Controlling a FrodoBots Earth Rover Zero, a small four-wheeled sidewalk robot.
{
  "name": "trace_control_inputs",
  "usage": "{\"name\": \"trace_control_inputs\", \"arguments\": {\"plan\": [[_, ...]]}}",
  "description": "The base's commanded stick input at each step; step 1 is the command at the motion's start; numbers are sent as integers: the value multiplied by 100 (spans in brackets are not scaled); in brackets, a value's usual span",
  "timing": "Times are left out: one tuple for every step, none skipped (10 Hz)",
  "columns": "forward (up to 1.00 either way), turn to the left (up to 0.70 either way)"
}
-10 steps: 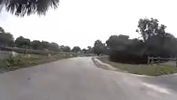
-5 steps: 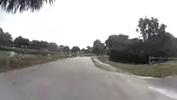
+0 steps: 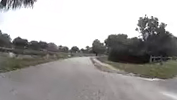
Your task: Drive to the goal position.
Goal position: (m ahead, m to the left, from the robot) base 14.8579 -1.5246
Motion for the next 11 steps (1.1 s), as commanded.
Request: {"name": "trace_control_inputs", "arguments": {"plan": [[85,0],[85,0],[85,0],[85,0],[85,0],[85,0],[85,0],[85,0],[85,0],[85,0],[85,0]]}}
